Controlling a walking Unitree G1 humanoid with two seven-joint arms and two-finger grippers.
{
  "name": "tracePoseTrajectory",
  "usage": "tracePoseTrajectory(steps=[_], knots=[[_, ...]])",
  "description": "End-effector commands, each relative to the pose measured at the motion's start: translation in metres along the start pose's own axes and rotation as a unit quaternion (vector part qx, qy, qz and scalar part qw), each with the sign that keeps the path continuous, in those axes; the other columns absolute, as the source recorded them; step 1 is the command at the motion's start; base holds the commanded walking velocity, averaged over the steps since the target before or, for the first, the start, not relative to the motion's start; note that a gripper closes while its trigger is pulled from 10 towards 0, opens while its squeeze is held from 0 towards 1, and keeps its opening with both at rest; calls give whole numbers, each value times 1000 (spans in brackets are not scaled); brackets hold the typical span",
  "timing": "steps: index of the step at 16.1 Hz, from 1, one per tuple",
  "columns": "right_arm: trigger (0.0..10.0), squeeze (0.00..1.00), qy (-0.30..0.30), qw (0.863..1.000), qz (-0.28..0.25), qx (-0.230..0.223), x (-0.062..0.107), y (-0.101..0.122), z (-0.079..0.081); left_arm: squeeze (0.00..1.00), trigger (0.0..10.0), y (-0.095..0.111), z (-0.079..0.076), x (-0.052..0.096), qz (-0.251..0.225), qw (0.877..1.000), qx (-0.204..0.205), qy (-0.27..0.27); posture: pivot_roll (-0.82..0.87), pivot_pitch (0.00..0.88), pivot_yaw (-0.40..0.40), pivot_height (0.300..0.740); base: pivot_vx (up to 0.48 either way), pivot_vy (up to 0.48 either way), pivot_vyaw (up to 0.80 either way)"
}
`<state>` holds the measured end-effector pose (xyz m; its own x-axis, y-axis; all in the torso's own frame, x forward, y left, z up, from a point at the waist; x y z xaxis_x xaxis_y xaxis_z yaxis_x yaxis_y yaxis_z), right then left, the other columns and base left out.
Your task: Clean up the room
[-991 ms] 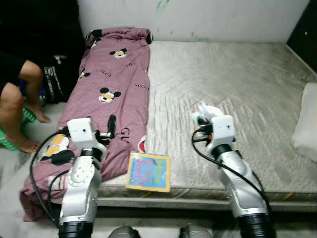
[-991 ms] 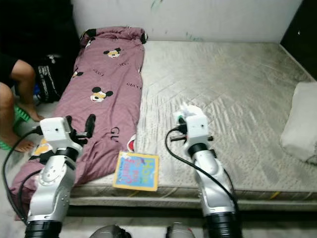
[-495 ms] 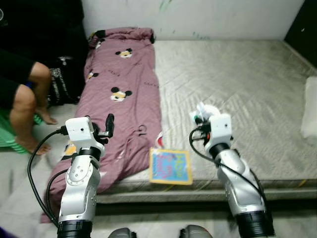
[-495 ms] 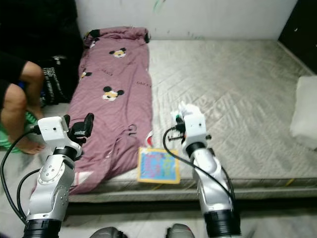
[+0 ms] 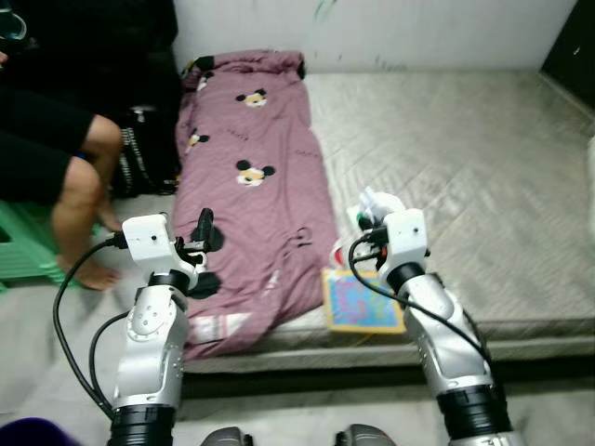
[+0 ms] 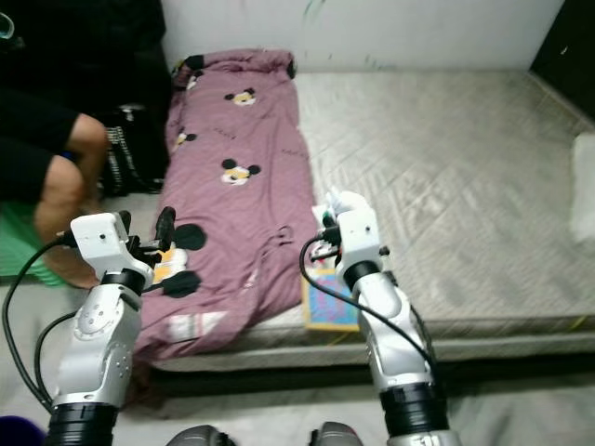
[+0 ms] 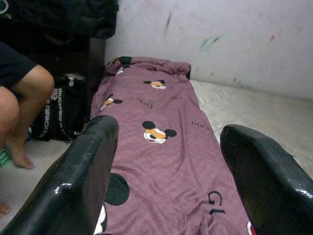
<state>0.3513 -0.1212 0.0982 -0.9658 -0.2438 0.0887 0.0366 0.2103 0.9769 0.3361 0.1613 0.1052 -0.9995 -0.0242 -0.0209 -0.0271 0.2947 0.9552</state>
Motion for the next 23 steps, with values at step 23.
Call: tracePoseTrajectory(steps=[23], knots=[[10000,0,27,999,-32,21,-12,17,16,0,10000,0,2,5,6,994,-104,25,-65,0,15,740,0,115,443]])
Point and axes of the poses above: a point about 5 cm out from each wrist's last joint towards the gripper, its own x axis pointing back from the gripper into the wrist, its own y axis along the axis of the wrist's last joint, z = x × y, the point moved 6 cm from there along -x, pointing out of the wrist towards the gripper, and after that the axes turned 6 degrees about x, right-handed, at the moved point
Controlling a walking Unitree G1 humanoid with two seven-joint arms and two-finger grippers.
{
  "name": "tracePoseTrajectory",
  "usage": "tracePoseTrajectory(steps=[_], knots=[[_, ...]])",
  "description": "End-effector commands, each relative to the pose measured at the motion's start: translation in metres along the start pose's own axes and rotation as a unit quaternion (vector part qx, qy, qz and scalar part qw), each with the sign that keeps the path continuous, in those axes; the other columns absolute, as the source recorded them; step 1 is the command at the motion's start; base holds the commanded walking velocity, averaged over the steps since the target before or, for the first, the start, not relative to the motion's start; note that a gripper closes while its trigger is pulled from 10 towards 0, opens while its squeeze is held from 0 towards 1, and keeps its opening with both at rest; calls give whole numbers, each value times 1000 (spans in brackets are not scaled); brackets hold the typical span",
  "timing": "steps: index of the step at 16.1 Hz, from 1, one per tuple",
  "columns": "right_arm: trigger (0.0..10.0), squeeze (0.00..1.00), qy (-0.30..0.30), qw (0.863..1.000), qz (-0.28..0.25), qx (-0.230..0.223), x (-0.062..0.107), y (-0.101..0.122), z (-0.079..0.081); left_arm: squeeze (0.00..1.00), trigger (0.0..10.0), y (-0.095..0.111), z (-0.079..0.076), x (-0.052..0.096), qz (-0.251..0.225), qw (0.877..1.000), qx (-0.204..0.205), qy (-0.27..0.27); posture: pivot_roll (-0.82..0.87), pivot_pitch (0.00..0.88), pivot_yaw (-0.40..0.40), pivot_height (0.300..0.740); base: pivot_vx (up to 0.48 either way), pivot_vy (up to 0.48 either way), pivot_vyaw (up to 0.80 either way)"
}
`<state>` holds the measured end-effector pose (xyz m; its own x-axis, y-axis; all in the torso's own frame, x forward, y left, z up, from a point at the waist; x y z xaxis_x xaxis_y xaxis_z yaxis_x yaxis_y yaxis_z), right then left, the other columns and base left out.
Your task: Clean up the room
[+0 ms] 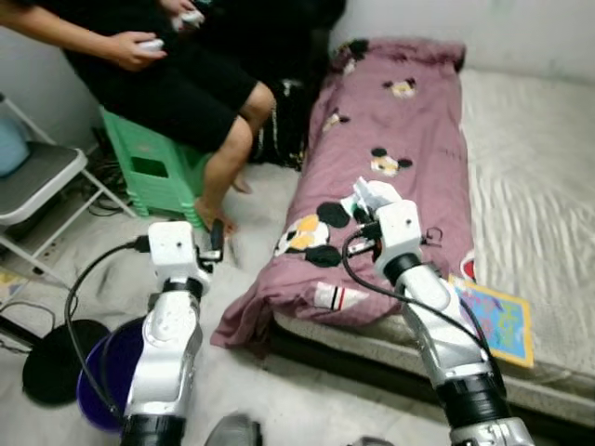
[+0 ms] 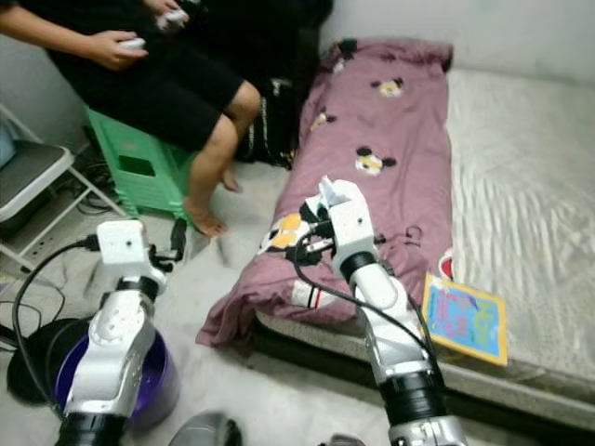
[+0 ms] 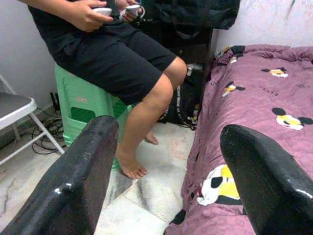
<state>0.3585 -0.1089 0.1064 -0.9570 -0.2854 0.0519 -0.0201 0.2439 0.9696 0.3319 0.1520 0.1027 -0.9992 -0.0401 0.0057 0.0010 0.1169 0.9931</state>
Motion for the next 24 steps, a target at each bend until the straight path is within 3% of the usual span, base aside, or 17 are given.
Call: tracePoseTrajectory(steps=[1,8,12,14,24], knots=[[10000,0,11,1000,-9,-2,-3,7,8,0,10000,3,10,1,-8,1000,-3,12,-66,0,15,740,0,0,800],[10000,0,10,1000,-7,0,-2,6,6,0,10000,2,4,1,-4,1000,13,-2,-73,0,16,740,0,0,758],[10000,0,16,1000,-14,-3,-2,8,8,0,10000,4,1,1,-8,1000,15,-12,-74,0,19,740,0,0,0],[10000,0,20,1000,-18,16,-1,10,11,0,10000,4,1,0,-7,1000,14,-13,-75,0,21,740,0,0,800],[10000,0,16,1000,-16,13,-2,9,8,0,10000,6,-4,1,-12,999,24,-26,-84,0,20,740,0,0,800]])
Point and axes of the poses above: a point about 5 cm out from each wrist's last joint towards the gripper, its own x axis pointing back from the gripper into the wrist, its own y axis along the axis of the wrist's last joint, z = x × y, the point moved 6 cm from there along -x, pointing out of the wrist towards the gripper, and after that the axes turned 6 degrees about x, right-handed, at the moved point
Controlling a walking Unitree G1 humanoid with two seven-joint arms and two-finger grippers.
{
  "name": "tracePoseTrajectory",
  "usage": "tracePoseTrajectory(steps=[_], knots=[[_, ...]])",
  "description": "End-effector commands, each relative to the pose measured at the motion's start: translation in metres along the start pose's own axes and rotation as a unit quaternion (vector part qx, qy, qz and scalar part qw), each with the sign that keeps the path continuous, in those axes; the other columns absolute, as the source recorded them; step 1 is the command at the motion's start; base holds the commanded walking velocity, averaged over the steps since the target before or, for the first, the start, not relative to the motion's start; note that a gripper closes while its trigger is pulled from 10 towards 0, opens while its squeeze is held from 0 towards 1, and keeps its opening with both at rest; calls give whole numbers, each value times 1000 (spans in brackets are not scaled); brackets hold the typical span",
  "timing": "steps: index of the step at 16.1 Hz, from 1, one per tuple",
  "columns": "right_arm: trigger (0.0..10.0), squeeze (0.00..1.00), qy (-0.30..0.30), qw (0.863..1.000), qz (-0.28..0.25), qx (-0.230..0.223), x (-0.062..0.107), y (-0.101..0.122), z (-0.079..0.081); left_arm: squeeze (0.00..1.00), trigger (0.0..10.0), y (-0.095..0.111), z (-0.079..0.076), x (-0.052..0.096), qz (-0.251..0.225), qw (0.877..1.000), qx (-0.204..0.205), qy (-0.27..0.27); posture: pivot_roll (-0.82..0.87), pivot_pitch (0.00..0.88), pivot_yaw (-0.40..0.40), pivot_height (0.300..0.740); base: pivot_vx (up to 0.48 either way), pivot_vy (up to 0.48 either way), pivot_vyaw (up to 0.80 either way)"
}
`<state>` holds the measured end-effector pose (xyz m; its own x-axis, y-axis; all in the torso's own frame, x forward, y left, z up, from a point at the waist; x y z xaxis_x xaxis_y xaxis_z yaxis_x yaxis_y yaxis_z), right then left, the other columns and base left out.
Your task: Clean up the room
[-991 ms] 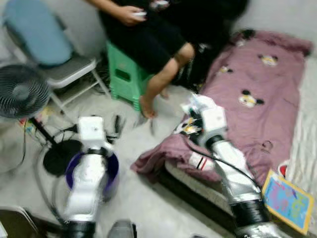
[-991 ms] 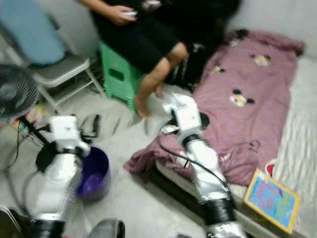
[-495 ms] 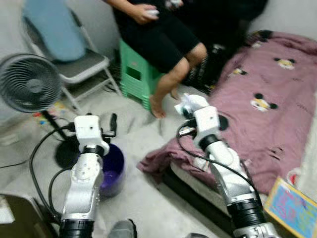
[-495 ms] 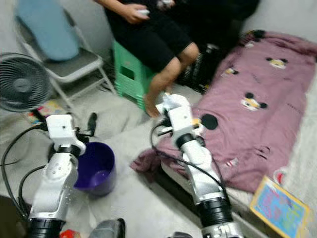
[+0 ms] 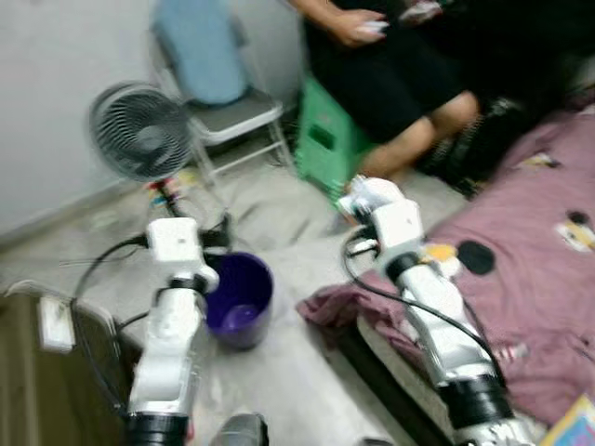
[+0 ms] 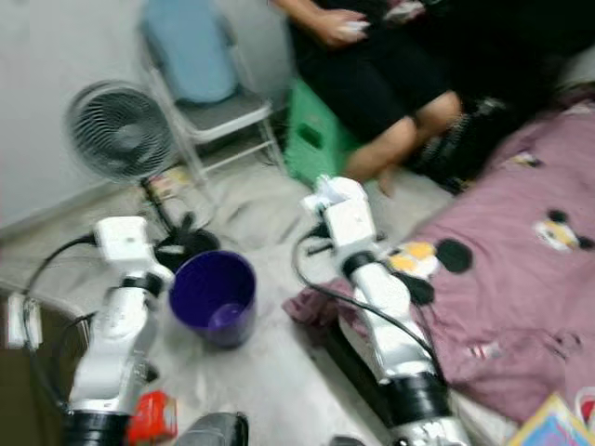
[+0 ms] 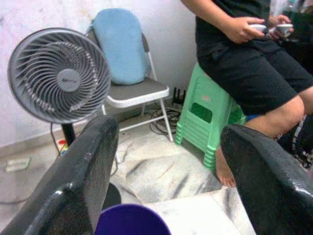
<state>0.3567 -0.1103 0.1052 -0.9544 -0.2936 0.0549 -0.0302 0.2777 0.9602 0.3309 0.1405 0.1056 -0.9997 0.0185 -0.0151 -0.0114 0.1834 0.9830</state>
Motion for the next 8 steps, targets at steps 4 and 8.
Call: tracePoseTrajectory(steps=[4,8], knots=[[10000,0,13,1000,-16,-6,-4,10,8,0,10000,6,8,0,-9,1000,-8,5,-80,0,17,740,0,0,800],[10000,0,14,1000,-17,-7,-5,10,9,0,10000,7,3,0,-14,1000,-6,-13,-79,0,19,740,0,0,800]])
Point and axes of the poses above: a point about 5 cm out from each wrist's last joint towards the gripper, its own x axis pointing back from the gripper into the wrist, its own y axis along the axis of the wrist's last joint, z = x × y, the point moved 6 cm from there along -x, pointing out of the wrist towards the gripper, and after that the axes turned 6 degrees about x, right-handed, at the moved point
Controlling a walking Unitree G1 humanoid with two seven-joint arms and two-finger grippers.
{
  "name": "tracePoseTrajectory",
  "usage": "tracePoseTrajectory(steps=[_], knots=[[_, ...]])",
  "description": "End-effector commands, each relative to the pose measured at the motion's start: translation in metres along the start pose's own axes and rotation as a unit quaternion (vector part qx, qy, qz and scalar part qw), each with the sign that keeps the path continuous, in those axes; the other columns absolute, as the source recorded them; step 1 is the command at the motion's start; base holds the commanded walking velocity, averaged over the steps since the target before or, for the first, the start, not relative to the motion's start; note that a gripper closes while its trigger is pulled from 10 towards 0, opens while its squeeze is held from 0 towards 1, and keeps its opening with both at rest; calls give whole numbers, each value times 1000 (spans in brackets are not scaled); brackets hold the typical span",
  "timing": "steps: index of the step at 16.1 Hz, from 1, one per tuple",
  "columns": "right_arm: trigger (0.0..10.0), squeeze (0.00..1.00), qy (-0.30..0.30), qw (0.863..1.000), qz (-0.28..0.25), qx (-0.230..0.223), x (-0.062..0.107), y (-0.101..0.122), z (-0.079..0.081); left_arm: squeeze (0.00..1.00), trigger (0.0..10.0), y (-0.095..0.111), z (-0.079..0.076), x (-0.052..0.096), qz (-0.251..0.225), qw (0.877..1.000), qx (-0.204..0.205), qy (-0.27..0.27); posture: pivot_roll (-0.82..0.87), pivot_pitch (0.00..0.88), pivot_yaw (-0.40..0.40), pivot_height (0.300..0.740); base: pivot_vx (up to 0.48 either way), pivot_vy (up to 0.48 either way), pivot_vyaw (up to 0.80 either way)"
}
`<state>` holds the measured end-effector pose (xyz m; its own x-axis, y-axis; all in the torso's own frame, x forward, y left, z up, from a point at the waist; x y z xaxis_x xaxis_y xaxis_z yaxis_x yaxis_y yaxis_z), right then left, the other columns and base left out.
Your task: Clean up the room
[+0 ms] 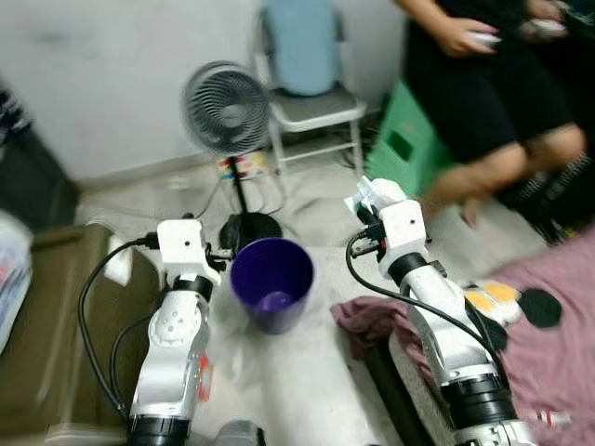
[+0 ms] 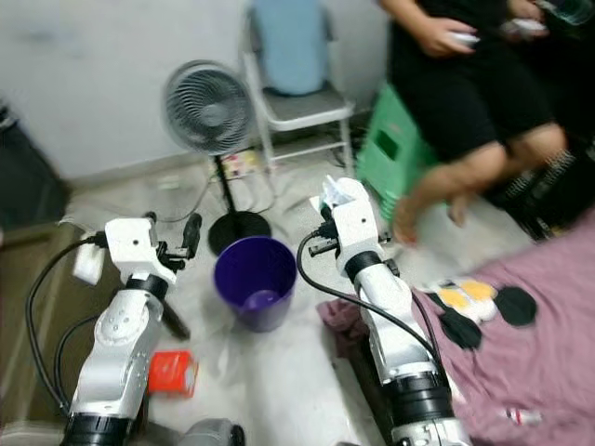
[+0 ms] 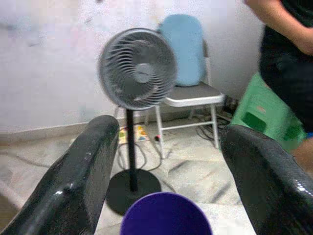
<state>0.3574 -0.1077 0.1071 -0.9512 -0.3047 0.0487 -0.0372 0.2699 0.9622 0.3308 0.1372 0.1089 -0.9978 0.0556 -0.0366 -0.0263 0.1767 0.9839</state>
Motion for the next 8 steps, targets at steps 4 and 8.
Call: tracePoseTrajectory(steps=[4,8], knots=[[10000,0,11,1000,-11,-7,-4,7,9,0,10000,5,5,0,-7,1000,-7,-1,-79,0,20,740,0,0,328],[10000,0,13,1000,-13,-5,-3,7,9,0,10000,6,2,0,-10,1000,-2,-13,-80,0,22,740,0,0,0]])
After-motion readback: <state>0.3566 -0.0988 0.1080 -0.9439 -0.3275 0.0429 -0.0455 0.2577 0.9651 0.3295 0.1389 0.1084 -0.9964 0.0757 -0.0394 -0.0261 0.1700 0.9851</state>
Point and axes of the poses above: a point about 5 cm out from each wrist's last joint towards the gripper, its own x axis pointing back from the gripper into the wrist, its own y axis along the axis of the wrist's last joint, z = x × y, the point moved 6 cm from there along -x, pointing out of the wrist towards the gripper, and after that the axes turned 6 degrees about x, right-handed, at the moved point
